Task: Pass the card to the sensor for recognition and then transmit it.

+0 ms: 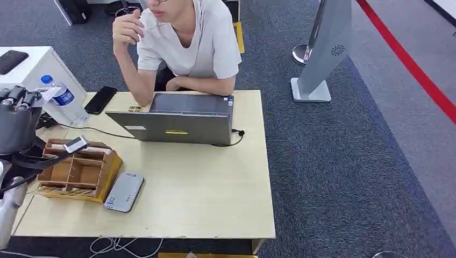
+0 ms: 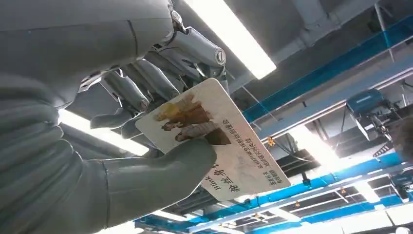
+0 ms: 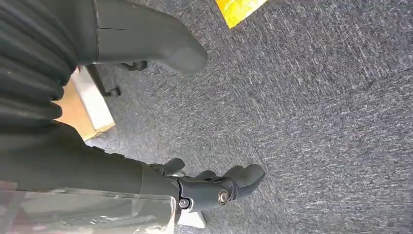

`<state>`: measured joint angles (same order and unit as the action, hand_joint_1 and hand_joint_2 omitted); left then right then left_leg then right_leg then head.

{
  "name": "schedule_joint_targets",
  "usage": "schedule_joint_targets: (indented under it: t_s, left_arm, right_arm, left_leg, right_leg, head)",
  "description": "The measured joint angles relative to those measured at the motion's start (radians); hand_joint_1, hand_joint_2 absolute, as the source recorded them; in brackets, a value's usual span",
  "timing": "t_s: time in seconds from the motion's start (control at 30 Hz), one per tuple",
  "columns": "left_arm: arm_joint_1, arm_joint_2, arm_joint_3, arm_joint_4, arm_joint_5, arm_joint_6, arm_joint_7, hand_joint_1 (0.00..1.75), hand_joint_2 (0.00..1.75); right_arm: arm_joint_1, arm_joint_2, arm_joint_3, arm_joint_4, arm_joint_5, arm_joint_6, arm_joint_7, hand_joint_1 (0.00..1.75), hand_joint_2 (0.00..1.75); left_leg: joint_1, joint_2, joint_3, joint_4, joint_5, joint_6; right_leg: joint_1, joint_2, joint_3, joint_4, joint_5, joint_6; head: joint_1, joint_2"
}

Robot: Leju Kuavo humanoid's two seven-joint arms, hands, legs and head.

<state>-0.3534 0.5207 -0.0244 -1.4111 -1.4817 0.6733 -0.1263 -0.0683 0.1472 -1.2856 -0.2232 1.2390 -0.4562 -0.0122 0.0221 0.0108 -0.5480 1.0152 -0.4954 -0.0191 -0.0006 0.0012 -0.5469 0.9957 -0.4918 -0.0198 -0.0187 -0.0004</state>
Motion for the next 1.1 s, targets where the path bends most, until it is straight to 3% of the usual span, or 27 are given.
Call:
schedule_joint_targets:
  t_s: [0.23, 0.5, 0.87, 1.1]
  left_arm:
    - [0.124, -0.013, -0.010, -0.066, -0.076, 0.012, 0.015, 1.75, 1.75]
    - [0.237, -0.018, -0.041, -0.163, -0.085, 0.020, 0.029, 1.75, 1.75]
    - [0.288, -0.021, -0.057, -0.203, -0.085, 0.020, 0.017, 1.75, 1.75]
    - [0.291, -0.005, -0.092, -0.185, -0.085, 0.018, 0.099, 1.75, 1.75]
  right_arm:
    - [0.001, 0.000, 0.000, 0.000, -0.003, 0.000, 0.008, 0.00, 1.75]
    - [0.002, 0.000, 0.000, 0.000, -0.011, 0.003, 0.010, 0.00, 1.75]
    - [0.002, 0.000, 0.000, 0.000, -0.013, 0.003, 0.009, 0.00, 1.75]
    - [0.002, 0.000, 0.000, 0.000, -0.007, 0.005, 0.009, 0.00, 1.75]
  left_leg:
    - [0.000, 0.000, -0.001, 0.000, 0.000, 0.000]
    - [0.000, 0.000, -0.001, 0.000, 0.000, 0.000]
    - [0.000, 0.000, -0.001, 0.000, 0.000, 0.000]
    - [0.000, 0.000, -0.001, 0.000, 0.000, 0.000]
  right_leg:
    - [0.000, 0.000, -0.001, 0.000, 0.000, 0.000]
    - [0.000, 0.000, -0.001, 0.000, 0.000, 0.000]
    - [0.000, 0.000, -0.001, 0.000, 0.000, 0.000]
    - [0.000, 0.000, -0.001, 0.000, 0.000, 0.000]
  head:
    - [0.000, 0.000]
    - [0.000, 0.000]
    - [0.000, 0.000]
    - [0.000, 0.000]
